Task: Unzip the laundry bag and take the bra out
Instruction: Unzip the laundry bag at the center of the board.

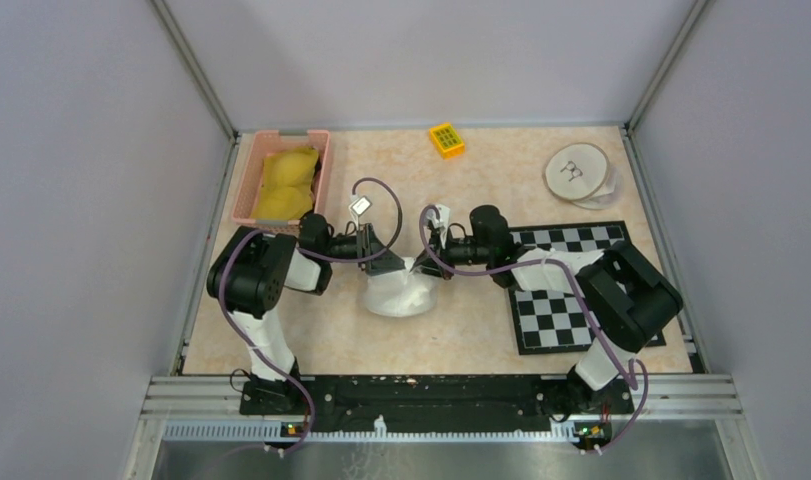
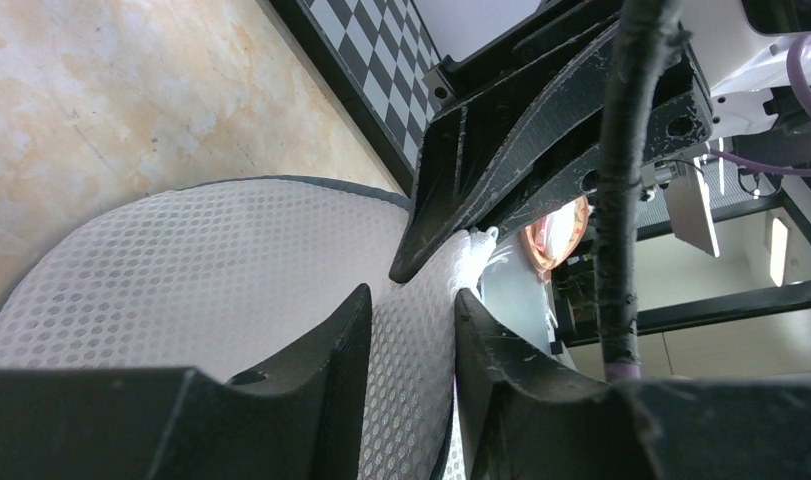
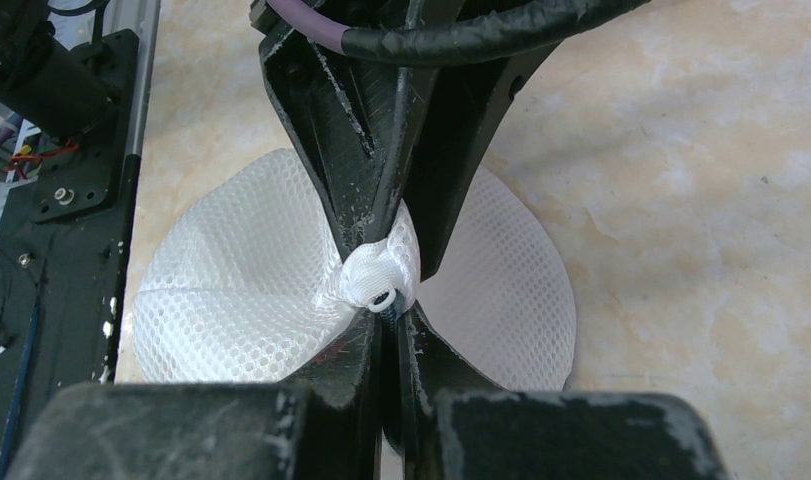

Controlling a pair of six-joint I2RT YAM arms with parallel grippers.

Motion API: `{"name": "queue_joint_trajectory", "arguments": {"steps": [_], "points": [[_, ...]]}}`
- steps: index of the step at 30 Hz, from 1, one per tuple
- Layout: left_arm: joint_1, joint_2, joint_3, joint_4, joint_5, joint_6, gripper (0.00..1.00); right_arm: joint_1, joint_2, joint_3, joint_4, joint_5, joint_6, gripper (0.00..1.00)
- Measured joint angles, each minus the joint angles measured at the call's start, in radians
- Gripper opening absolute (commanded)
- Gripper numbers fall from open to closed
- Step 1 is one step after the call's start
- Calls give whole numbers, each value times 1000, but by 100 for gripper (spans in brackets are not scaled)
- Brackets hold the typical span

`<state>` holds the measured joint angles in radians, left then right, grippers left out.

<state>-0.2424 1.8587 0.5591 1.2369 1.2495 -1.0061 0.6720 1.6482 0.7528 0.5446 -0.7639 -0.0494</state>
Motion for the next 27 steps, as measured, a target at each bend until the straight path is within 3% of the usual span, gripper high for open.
{"name": "queue_joint_trajectory", "arguments": {"steps": [12,15,19,27], "points": [[-17,68,26,158,23,-122,46,1,18,1,9,7,1,0],[-20,74,31,174,19,-132,37,6,22,1,9,8,2,0],[-24,74,31,161,16,-116,31,16,31,2,-7,8,1,0],[19,-10,-14,58,-3,-28,39,21,31,6,-7,4,-1,0]]}}
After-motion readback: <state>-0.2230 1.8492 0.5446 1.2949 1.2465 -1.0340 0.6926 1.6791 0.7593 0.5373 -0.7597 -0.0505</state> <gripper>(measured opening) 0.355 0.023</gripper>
